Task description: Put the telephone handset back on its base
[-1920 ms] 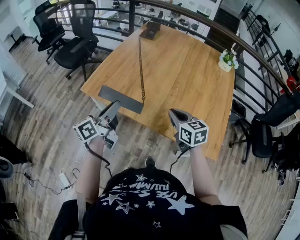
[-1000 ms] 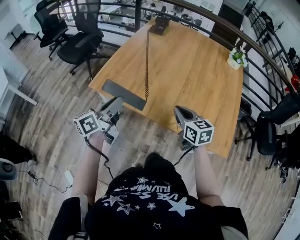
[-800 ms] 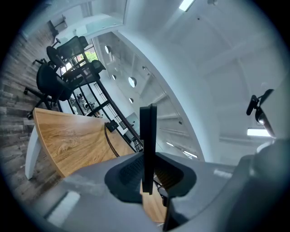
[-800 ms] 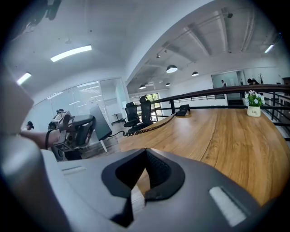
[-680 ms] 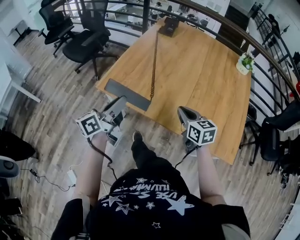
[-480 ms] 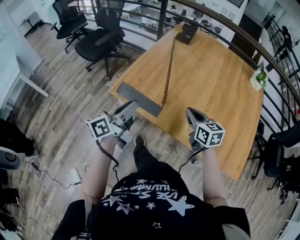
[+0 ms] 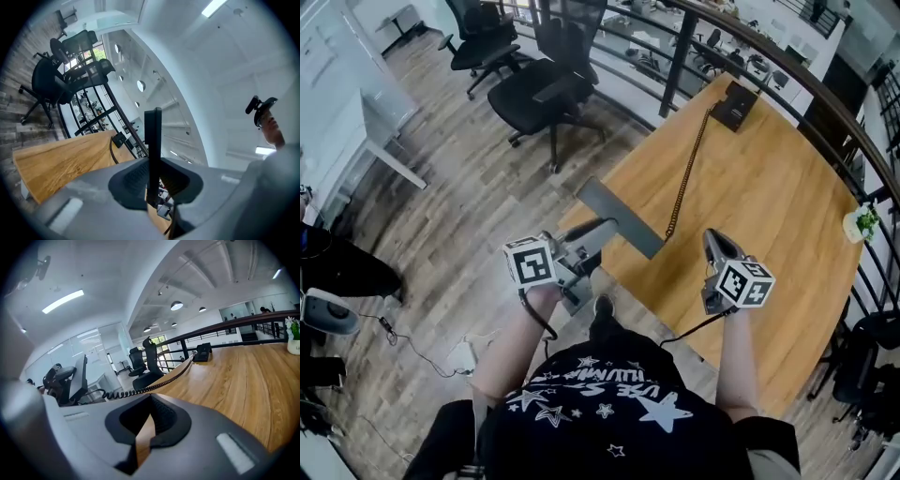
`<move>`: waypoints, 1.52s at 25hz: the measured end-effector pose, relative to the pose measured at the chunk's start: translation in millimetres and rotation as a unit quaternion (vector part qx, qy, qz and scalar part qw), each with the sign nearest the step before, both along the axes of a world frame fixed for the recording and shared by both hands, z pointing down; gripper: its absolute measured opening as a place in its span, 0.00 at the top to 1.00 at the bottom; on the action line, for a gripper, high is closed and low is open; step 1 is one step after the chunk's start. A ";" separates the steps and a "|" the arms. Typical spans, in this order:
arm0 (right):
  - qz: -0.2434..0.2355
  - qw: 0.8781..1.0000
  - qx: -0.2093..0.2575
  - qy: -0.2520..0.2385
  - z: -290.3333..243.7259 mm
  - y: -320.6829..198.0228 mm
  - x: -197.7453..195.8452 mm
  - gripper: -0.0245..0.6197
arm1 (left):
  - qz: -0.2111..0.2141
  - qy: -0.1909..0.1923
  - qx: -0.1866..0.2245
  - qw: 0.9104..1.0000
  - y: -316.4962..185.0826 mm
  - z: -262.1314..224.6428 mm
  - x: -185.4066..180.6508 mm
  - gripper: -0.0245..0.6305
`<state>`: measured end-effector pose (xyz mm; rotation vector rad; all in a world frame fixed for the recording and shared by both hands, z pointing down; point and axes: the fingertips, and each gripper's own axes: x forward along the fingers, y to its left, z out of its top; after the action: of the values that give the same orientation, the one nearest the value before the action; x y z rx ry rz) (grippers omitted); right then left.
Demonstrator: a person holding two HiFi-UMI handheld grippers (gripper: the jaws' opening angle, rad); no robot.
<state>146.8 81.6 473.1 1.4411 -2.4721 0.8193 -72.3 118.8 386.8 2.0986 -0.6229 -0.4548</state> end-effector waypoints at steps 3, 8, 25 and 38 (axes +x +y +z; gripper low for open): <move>0.011 1.000 0.002 -0.005 1.2 -23.2 -0.5 0.96 | 0.013 -0.007 0.003 1.000 -21.7 -1.4 -2.1 0.85; 0.033 0.999 0.009 -0.012 0.7 -51.0 4.0 0.96 | 0.032 -0.015 0.005 0.999 -57.4 -2.3 -0.6 0.85; 0.101 0.994 -0.013 0.027 10.0 -52.7 -0.7 0.96 | 0.101 -0.011 -0.011 0.995 -139.8 22.2 -3.6 0.85; 0.274 0.961 -0.026 0.030 2.7 -88.1 -37.2 0.96 | 0.277 -0.010 -0.029 0.960 -239.5 40.1 -4.7 0.85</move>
<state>109.6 -6.5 475.8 2.1320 -2.0003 0.8993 -77.0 -120.7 427.0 2.1086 -0.0387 -0.0947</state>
